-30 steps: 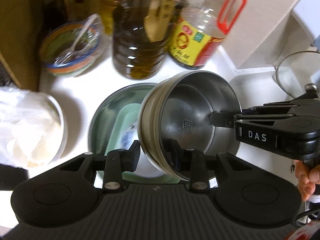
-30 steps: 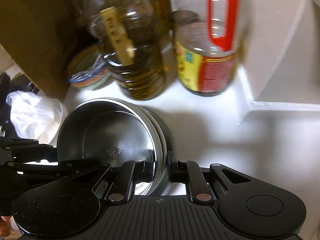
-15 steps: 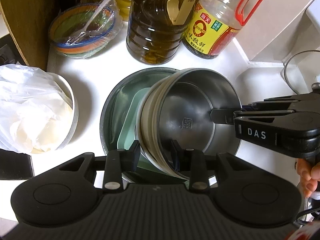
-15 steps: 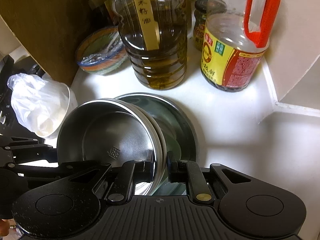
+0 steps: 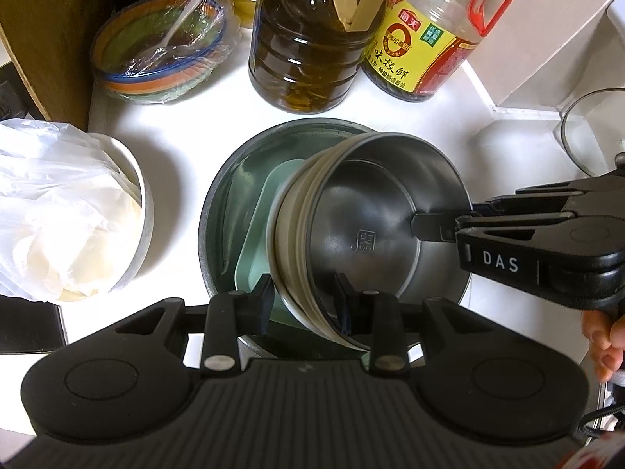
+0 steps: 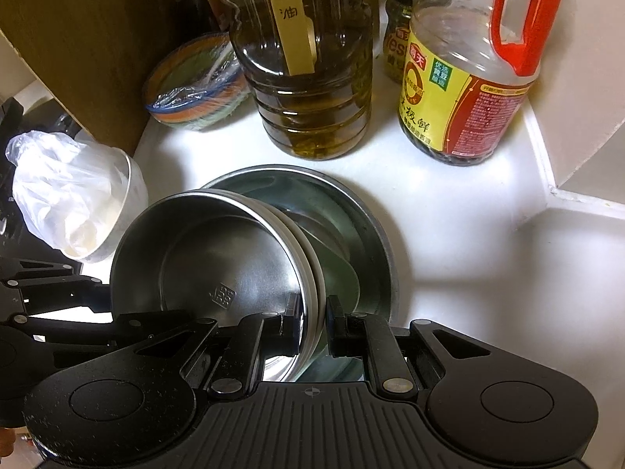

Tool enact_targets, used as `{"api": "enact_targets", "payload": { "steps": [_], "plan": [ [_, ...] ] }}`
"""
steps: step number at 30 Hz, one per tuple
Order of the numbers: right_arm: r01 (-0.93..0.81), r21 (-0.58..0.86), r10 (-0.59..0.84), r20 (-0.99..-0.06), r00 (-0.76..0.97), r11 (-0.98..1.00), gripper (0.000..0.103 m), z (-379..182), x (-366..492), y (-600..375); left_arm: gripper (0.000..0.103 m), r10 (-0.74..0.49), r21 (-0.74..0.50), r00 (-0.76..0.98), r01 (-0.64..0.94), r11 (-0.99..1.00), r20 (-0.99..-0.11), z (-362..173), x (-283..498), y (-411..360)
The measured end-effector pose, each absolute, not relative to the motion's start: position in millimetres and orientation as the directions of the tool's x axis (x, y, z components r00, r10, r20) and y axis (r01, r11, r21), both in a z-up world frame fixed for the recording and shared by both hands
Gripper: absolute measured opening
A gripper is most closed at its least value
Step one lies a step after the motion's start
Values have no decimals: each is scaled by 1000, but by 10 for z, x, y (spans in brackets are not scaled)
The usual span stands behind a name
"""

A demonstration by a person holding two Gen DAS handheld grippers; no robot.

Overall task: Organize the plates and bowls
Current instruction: 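Lower the bowl stack onto the green plate inside the steel basin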

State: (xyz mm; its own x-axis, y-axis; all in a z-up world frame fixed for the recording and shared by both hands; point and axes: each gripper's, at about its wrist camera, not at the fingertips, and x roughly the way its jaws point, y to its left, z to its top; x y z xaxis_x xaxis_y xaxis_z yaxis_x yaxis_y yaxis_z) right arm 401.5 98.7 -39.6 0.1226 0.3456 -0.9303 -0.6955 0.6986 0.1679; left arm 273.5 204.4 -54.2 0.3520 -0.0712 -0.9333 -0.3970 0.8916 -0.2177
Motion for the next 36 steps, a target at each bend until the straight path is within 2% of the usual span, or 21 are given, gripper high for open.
{"api": "enact_targets", "payload": {
  "steps": [36],
  "plan": [
    [-695,170,295,-953,64,699,13,-577,4122,1157,30,-129,-253,319,-387,887,-939,-726,2779,2158]
  ]
}}
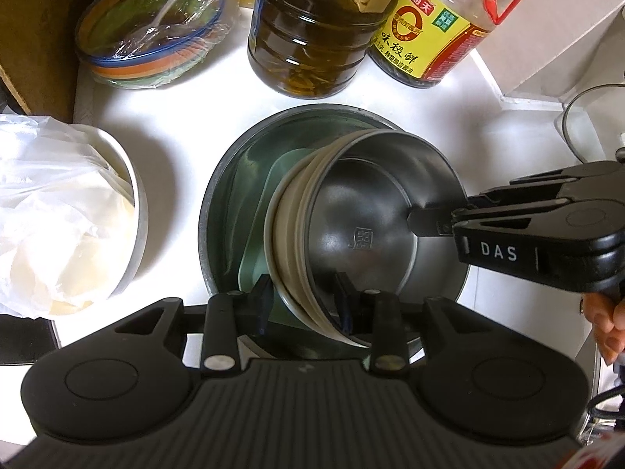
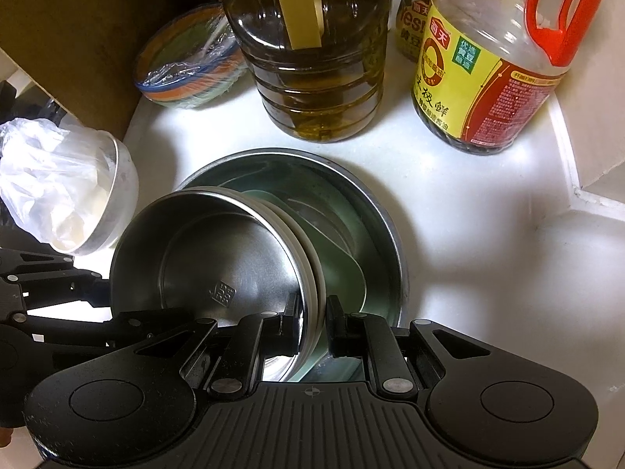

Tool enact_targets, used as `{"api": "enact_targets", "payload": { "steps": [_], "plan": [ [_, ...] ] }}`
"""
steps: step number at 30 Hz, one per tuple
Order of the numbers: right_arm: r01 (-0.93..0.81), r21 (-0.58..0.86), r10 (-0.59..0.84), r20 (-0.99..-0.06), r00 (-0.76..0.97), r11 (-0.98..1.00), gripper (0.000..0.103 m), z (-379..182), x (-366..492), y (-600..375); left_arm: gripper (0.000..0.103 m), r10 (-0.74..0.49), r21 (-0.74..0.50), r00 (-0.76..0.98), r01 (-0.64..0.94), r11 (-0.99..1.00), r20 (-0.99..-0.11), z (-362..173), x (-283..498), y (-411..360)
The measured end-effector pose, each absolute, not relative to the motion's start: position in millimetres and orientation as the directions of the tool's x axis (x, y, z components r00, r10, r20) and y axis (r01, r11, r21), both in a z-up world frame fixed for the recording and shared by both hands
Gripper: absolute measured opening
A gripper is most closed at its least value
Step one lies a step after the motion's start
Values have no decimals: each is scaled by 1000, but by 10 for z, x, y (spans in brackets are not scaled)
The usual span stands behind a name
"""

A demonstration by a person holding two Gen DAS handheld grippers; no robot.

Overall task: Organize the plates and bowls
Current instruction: 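Lower the bowl stack onto the green plate inside the steel basin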

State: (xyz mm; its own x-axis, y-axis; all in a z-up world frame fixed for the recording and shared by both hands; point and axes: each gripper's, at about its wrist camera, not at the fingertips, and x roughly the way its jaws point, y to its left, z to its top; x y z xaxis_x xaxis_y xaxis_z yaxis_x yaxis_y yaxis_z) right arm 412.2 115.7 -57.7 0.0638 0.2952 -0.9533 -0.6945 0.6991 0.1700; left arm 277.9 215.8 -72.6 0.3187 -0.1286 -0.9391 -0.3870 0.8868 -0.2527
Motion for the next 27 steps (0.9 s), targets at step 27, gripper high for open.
{"api": "enact_targets", "payload": {
  "steps": [27],
  "plan": [
    [-659,212,360,-928,96,722,13,-475,4101,1028,37,-60,-196,392,-317,928,-918,-504,2754,2151]
  ]
}}
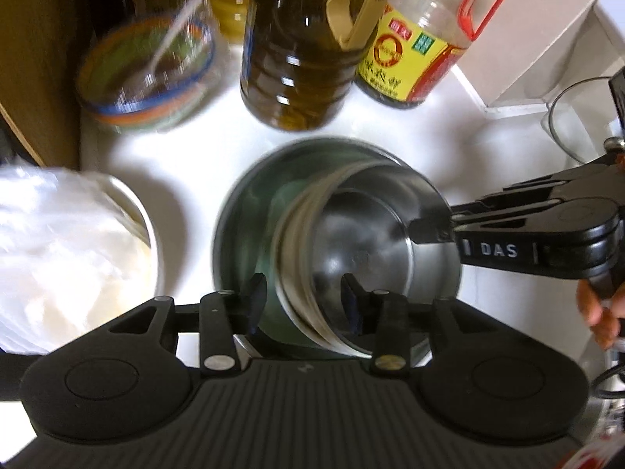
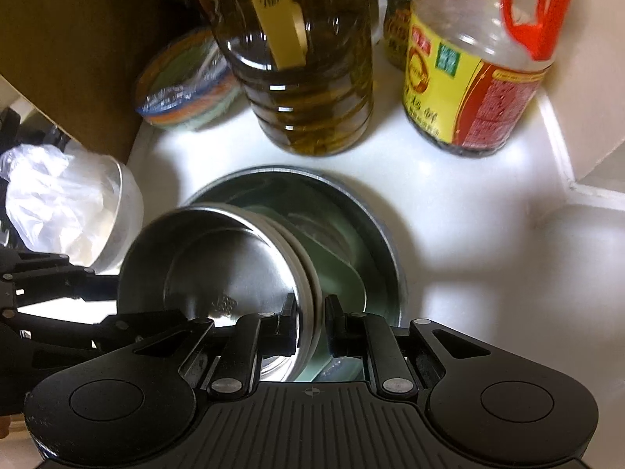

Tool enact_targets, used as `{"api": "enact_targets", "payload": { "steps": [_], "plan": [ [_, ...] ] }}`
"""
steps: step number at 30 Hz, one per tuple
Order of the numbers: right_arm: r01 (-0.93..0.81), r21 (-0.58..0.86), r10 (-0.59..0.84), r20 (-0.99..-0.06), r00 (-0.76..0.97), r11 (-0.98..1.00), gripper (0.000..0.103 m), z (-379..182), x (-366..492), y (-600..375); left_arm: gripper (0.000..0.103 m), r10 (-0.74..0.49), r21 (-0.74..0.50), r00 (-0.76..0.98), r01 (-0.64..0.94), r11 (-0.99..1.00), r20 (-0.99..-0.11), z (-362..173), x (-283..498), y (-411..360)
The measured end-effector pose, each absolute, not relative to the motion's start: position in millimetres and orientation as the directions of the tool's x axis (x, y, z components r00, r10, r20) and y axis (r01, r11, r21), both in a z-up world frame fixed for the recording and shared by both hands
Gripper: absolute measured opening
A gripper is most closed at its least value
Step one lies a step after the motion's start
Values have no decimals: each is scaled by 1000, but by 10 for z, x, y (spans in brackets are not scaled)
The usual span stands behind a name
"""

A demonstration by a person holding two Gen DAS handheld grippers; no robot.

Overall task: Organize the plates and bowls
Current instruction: 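Lower the bowl stack onto the green plate inside the steel basin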

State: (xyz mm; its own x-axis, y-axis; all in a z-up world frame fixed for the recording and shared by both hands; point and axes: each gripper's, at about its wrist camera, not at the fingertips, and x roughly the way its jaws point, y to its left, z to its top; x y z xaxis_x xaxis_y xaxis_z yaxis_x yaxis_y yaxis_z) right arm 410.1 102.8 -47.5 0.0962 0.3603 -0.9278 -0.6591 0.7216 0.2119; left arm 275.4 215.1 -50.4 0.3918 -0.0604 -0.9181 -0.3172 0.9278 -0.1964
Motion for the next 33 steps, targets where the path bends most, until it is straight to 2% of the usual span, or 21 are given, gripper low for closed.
{"api": "enact_targets", "payload": {
  "steps": [4,8,20,21,22,23,33],
  "plan": [
    [-649,219,379,-918,116,729,13,-422,4069,990,30,27,-106,415,-294,950,-909,-460,2783,2115],
    [-650,215,381,-916,124,729,13,-397,4024,977,16,2,-128,431,-273,954,-902,-453,2801,2113],
    [-696,197,453,-868,204,691,13,-218,3888,861,15,33,-96,504,-228,969,-863,-277,2828,2105],
    [-696,210,466,-862,200,687,12,-219,3888,858,13,29,-98,504,-223,970,-863,-280,2842,2107],
    [-691,217,472,-858,202,690,7,-219,3886,855,10,21,-105,506,-219,970,-863,-286,2855,2111],
    [-688,227,478,-856,196,689,5,-218,3883,855,10,23,-103,505,-220,970,-863,-291,2863,2110],
    [-587,338,467,-881,78,736,4,-193,4087,821,8,-32,-126,455,-178,976,-890,-299,3041,2189]
  ]
}}
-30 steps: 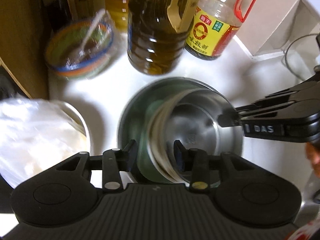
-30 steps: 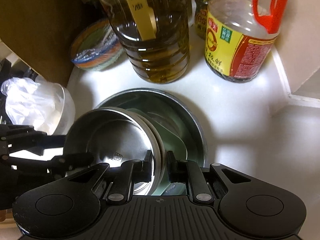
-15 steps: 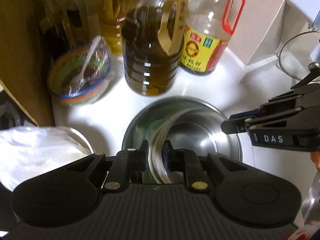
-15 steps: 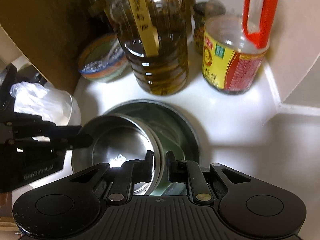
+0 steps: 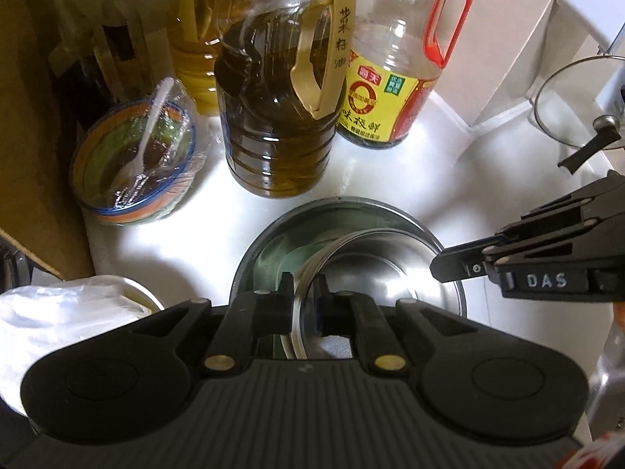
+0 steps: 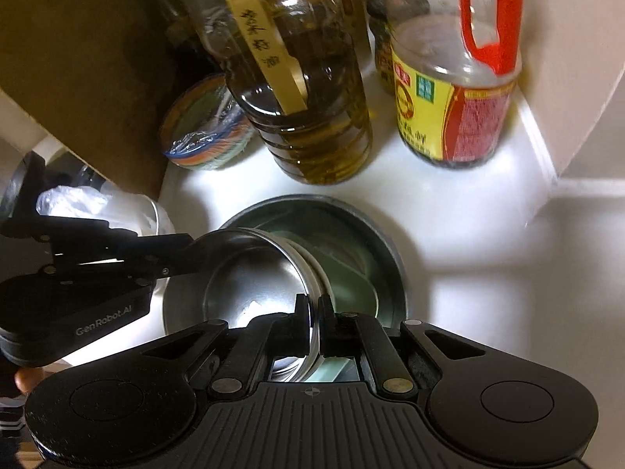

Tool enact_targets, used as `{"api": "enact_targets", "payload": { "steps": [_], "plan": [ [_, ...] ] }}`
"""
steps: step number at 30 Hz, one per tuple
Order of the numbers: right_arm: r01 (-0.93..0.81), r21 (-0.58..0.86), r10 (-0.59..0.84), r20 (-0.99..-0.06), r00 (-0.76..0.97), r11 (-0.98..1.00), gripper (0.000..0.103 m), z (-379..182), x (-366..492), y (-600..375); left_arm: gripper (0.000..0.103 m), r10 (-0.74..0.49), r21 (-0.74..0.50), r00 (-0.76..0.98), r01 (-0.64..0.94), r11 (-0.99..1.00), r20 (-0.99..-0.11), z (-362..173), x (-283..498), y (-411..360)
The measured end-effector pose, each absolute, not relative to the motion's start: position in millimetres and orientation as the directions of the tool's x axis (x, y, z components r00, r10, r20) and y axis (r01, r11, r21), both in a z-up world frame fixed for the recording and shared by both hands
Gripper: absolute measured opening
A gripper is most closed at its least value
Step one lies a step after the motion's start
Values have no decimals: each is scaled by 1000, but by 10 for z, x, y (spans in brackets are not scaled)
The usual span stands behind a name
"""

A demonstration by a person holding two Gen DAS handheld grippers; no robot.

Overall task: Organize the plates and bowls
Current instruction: 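Lower the bowl stack onto the green plate inside the steel basin, then open both grippers and lift them away from the stack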

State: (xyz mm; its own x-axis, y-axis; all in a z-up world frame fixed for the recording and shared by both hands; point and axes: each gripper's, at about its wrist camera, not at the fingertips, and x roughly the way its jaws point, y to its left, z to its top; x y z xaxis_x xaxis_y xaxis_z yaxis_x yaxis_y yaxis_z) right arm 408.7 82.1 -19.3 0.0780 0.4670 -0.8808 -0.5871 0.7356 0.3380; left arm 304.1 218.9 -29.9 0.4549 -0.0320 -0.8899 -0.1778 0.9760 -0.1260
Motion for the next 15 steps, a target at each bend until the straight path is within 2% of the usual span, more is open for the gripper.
{"api": "enact_targets", "payload": {
  "steps": [12,15],
  "plan": [
    [-423,486,507,-859,-70,765,6,-266,4400,724,8,-87,-132,357,-105,986,-930,-305,3232,2245],
    [-457,473,503,-862,-64,753,6,-235,4370,757,8,-61,-99,360,-86,991,-931,-299,3236,2195]
  ]
}}
